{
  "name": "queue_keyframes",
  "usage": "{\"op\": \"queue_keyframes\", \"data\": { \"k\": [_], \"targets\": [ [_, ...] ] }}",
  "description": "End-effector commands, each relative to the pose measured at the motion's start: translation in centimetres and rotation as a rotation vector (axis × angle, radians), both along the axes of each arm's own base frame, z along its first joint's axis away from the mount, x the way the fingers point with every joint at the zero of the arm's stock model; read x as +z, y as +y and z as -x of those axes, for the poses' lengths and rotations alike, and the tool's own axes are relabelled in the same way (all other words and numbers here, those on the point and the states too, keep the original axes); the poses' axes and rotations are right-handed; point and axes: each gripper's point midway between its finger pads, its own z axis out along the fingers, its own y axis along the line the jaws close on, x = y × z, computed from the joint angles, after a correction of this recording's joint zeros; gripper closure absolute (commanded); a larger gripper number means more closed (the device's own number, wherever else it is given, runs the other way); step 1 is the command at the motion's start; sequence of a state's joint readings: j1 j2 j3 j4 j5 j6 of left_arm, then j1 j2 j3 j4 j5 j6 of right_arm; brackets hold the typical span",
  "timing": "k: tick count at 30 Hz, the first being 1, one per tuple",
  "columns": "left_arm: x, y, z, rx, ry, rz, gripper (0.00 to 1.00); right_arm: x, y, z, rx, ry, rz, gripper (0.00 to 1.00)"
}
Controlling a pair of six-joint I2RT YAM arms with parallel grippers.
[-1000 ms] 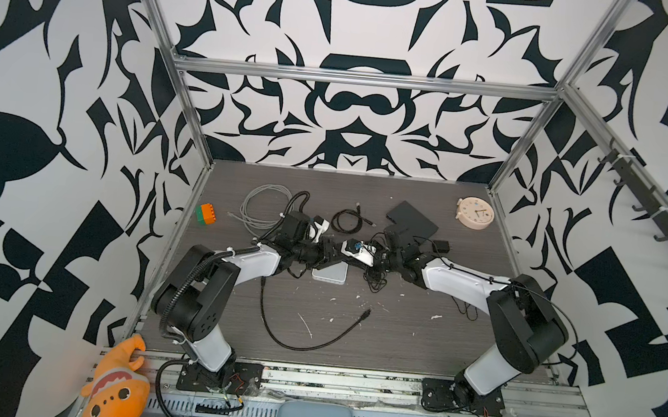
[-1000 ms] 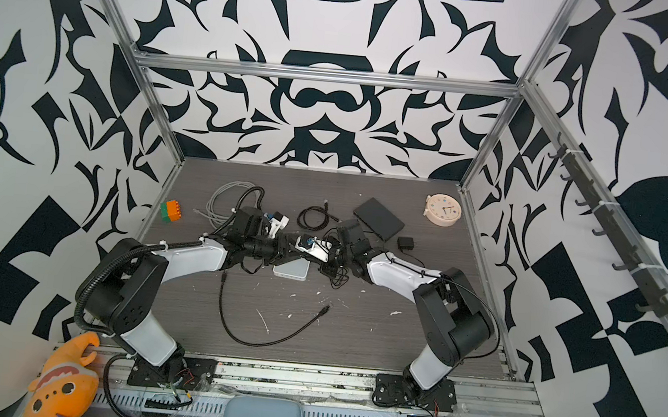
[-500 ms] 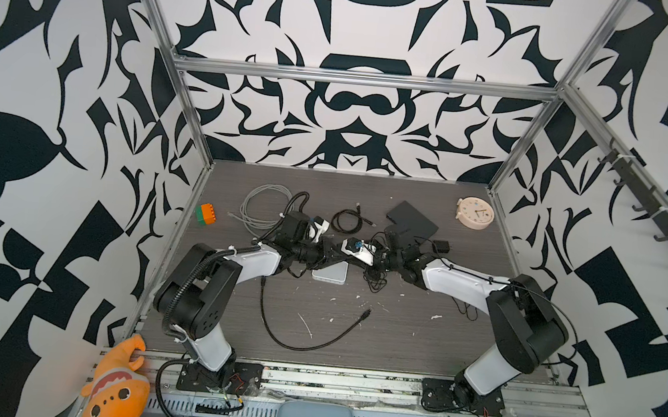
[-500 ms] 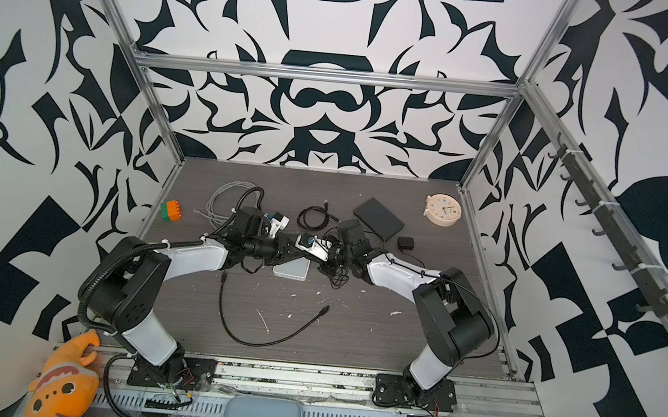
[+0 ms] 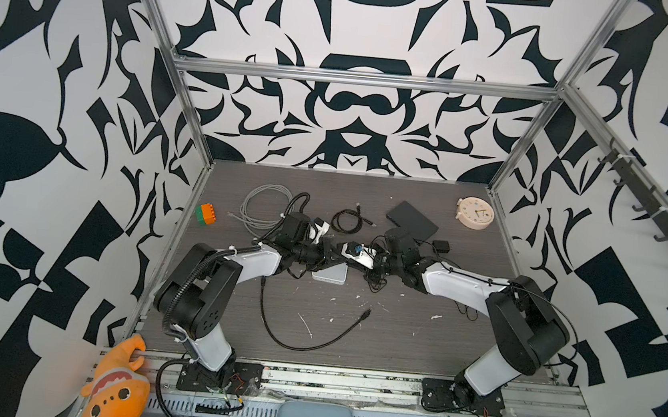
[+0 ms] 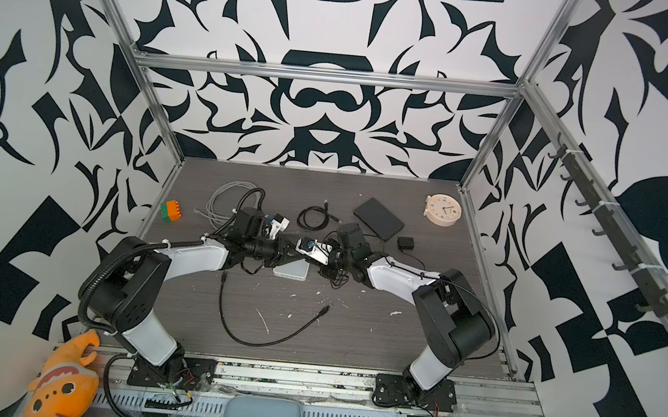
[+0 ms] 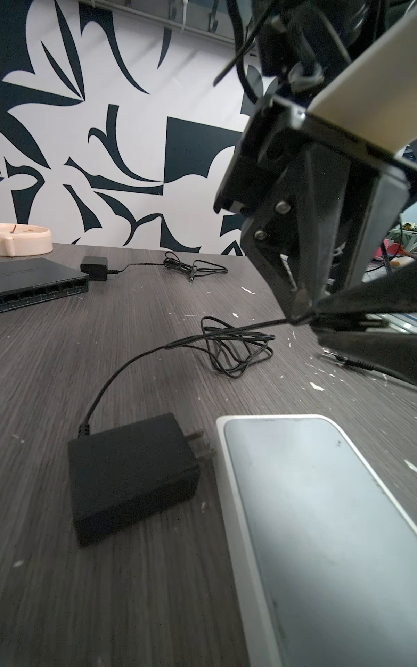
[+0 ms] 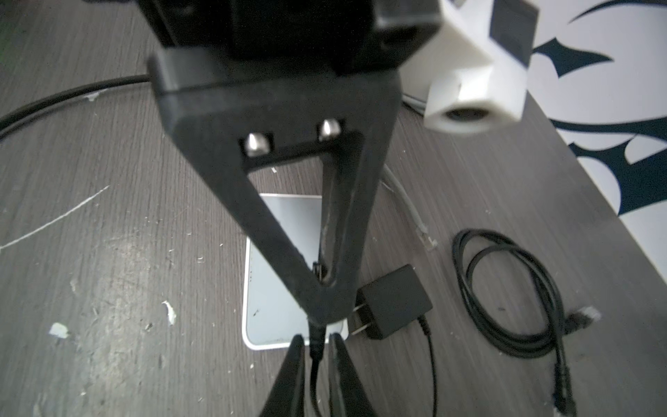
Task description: Insert the plug into the switch port
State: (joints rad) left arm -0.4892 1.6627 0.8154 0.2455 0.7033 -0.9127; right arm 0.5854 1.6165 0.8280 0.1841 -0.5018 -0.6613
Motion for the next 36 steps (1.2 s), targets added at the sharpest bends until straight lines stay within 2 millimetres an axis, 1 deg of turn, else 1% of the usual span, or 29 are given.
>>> {"op": "queue_keyframes", "data": {
  "k": [1, 4, 7, 18, 22, 28, 33, 36],
  "targets": [
    [0.6, -0.2, 0.1, -0.021, -0.003, 0.007, 0.95, 1.2, -0.8, -0.6, -0.024, -0.062, 0.008, 0.76],
    [0.7, -0.3, 0.0, -0.023, -0.004, 0.009, 0.94, 1.0, -0.9, -0.5, -0.023, -0.064, 0.019, 0.75],
    [0.6, -0.3, 0.0, -0.026, 0.0, 0.007, 0.94, 1.3, -0.6, -0.8, -0.023, -0.065, 0.001, 0.75],
    [0.7, -0.3, 0.0, -0.024, -0.005, 0.009, 0.94, 1.8, 1.3, -1.5, 0.001, -0.066, -0.018, 0.74],
    [0.5, -0.3, 0.0, -0.024, -0.001, 0.008, 0.94, 1.7, 1.8, -1.4, 0.011, -0.063, -0.02, 0.75],
    [0.6, -0.4, -0.1, -0.023, -0.004, 0.01, 0.94, 1.7, 2.3, -1.3, 0.013, -0.065, -0.03, 0.81],
    [0.6, -0.3, 0.0, -0.022, -0.003, 0.011, 0.95, 1.6, 2.4, -1.3, 0.017, -0.059, -0.027, 0.95],
    [0.5, -0.3, 0.0, -0.021, 0.001, 0.013, 0.95, 1.3, 2.2, -1.2, 0.015, -0.058, -0.02, 1.0]
  ]
}}
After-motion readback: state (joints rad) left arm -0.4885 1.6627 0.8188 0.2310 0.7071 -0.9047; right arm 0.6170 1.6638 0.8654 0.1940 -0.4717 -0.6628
